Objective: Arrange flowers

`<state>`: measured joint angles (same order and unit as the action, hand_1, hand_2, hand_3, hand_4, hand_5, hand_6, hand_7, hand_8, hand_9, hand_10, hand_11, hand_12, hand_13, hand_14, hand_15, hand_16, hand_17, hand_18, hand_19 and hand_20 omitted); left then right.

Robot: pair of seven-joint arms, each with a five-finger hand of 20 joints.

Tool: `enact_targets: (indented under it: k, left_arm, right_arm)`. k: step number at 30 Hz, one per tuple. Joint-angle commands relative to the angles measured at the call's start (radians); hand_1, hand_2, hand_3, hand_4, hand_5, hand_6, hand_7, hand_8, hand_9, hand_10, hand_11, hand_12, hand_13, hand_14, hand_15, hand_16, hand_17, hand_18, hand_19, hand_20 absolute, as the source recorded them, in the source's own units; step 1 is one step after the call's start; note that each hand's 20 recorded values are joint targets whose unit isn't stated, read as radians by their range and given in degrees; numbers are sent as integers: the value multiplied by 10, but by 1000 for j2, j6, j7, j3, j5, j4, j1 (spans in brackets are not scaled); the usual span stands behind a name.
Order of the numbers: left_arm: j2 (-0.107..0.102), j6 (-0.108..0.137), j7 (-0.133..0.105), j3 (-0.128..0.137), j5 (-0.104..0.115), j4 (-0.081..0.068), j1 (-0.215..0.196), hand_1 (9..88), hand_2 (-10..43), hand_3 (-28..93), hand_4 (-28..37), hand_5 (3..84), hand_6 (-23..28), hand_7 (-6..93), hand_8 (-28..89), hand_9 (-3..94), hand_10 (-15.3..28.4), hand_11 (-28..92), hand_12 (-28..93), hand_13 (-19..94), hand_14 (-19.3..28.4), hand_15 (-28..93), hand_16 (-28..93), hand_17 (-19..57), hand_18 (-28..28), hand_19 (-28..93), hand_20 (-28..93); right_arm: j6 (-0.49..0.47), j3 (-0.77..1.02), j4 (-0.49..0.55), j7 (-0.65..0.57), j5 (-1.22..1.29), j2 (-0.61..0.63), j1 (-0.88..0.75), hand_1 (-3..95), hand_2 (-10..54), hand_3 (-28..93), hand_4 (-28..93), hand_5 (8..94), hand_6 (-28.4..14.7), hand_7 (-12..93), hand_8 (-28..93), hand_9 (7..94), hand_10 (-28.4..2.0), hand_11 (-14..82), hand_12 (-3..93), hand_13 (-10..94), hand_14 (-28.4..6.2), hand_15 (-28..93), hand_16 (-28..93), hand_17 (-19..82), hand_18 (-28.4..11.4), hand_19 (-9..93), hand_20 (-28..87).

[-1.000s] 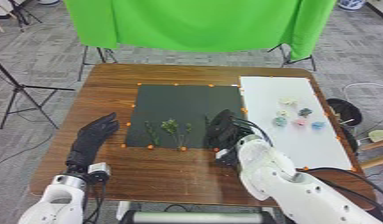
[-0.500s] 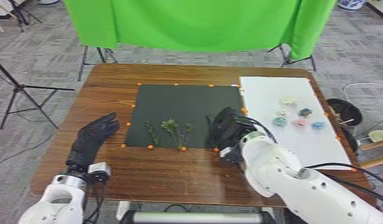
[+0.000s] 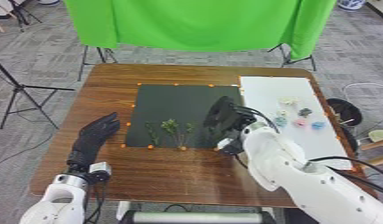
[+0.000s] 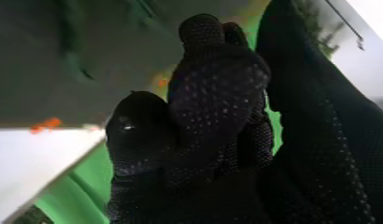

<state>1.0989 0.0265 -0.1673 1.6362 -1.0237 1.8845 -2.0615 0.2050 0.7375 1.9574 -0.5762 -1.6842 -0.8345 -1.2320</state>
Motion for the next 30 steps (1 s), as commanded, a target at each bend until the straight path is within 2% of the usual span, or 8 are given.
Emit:
enact_targets:
  k: [1, 4, 5, 7, 13, 16, 30]
  left_arm:
    - [10, -7, 12, -10, 4, -12, -15, 262, -95, 703, -225, 434, 21, 110, -66, 418, 123, 151, 109, 343, 143, 96, -2, 71, 97, 17, 162]
    - [11, -5, 13, -6, 5, -11, -22, 262, -95, 703, -225, 433, 22, 111, -66, 418, 123, 151, 110, 343, 144, 96, -2, 71, 97, 18, 162]
    - [11, -5, 13, -6, 5, -10, -23, 262, -95, 703, -225, 434, 22, 111, -66, 418, 123, 151, 109, 343, 144, 96, -2, 71, 97, 18, 162]
    - [12, -4, 12, -8, 5, -10, -23, 261, -95, 704, -225, 434, 21, 110, -66, 418, 123, 151, 110, 343, 144, 96, -2, 71, 97, 18, 162]
    - [13, -5, 12, -10, 4, -10, -21, 263, -95, 703, -225, 434, 23, 110, -66, 418, 123, 152, 110, 343, 143, 96, -2, 71, 97, 18, 162]
    - [12, -3, 12, -7, 5, -9, -22, 262, -95, 705, -224, 434, 21, 111, -66, 418, 123, 152, 110, 344, 143, 96, -3, 71, 97, 18, 162]
    - [14, -11, 16, -11, 5, -9, -21, 262, -95, 703, -226, 433, 22, 110, -66, 417, 123, 151, 110, 344, 144, 96, -2, 71, 97, 18, 162]
  right_arm:
    - [-10, 202, 89, 23, -218, 98, -74, 421, -95, 668, -62, 655, -14, 274, 113, 800, -126, 203, 212, 937, -23, 462, 257, 712, -58, 877, 311]
    - [-62, 296, 87, 6, -263, 136, -124, 385, -95, 692, -76, 644, -1, 252, 32, 763, -132, 191, 200, 937, -26, 444, 281, 699, -63, 887, 303]
    - [-81, 319, 82, -4, -273, 149, -141, 370, -95, 703, -78, 638, 5, 246, -53, 750, -135, 185, 199, 936, -28, 429, 300, 687, -69, 895, 299]
    - [-128, 361, 72, -9, -281, 175, -178, 359, -95, 701, -81, 621, 5, 232, -86, 726, -139, 175, 197, 928, -32, 427, 309, 676, -72, 900, 298]
    - [-212, 419, 36, -36, -289, 214, -267, 339, -95, 697, -86, 597, 7, 195, -84, 673, -148, 150, 194, 908, -37, 435, 309, 651, -88, 908, 298]
    - [-225, 423, 11, -46, -293, 217, -286, 337, -95, 695, -87, 596, 10, 193, -81, 667, -149, 146, 194, 904, -37, 437, 307, 646, -92, 911, 298]
    - [-218, 388, -75, -80, -305, 201, -297, 342, -95, 698, -83, 598, 18, 198, -79, 675, -146, 153, 196, 906, -36, 447, 299, 640, -98, 919, 294]
